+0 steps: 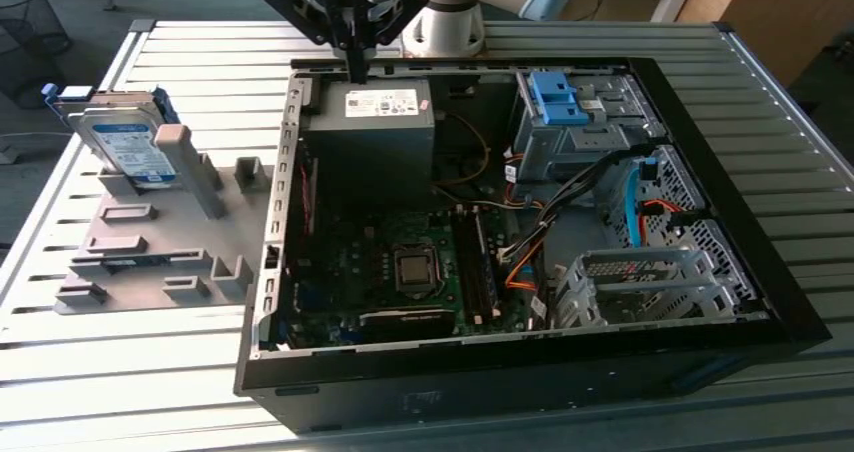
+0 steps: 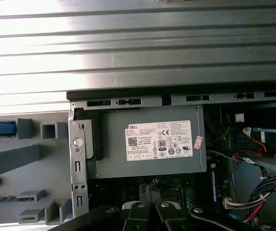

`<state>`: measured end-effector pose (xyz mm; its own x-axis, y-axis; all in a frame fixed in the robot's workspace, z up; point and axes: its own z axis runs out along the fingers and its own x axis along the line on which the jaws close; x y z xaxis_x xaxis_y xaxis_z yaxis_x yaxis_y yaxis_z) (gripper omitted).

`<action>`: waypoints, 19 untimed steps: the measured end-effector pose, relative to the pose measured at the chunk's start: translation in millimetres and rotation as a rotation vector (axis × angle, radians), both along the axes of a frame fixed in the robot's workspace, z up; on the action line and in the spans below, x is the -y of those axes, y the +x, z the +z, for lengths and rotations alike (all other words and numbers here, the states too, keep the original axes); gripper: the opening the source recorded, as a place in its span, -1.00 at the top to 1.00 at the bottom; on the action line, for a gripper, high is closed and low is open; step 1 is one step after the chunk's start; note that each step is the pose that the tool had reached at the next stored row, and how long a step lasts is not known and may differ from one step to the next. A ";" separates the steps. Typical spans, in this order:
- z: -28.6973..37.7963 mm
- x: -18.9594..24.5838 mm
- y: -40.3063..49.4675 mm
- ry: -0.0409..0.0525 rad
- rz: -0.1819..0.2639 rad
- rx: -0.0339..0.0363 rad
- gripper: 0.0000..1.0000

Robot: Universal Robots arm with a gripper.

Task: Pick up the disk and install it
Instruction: 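Reach for the disk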

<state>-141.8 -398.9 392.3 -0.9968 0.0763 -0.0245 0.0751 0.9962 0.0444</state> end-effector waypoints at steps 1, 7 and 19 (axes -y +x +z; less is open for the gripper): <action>0.0 0.0 -0.2 -0.0001 0.000 0.0000 0.79; -0.2 0.0 -1.3 -0.0001 0.000 -0.0001 0.79; -0.2 0.0 -2.6 0.0000 0.000 0.0000 0.79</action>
